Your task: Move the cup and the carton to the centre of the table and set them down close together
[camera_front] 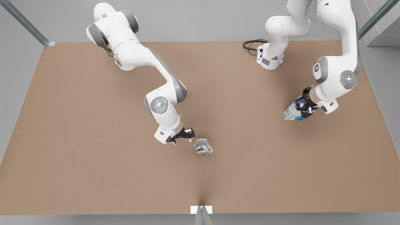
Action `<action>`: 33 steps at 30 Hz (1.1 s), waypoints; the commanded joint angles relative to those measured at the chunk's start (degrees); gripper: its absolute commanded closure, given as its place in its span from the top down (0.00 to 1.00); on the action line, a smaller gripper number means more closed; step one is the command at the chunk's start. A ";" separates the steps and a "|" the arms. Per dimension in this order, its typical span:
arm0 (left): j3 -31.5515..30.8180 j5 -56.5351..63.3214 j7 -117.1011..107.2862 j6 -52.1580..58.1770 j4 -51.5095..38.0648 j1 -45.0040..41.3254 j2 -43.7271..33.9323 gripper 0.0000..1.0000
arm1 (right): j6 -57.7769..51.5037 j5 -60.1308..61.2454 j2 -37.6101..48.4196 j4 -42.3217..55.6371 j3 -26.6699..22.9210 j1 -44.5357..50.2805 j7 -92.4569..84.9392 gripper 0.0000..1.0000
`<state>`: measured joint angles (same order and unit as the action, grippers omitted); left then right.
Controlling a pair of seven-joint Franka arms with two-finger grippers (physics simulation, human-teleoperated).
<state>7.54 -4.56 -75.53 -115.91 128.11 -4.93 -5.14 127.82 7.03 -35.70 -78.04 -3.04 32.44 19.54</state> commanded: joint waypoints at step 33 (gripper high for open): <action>8.28 1.48 7.15 -7.58 8.65 -0.26 -2.42 1.00 | -29.47 -5.71 25.50 -3.78 0.05 -35.52 -28.51 1.00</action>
<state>15.94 -4.62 -68.17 -123.48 136.76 -4.97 -7.55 98.27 1.32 -10.33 -81.83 -2.99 -3.04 -9.09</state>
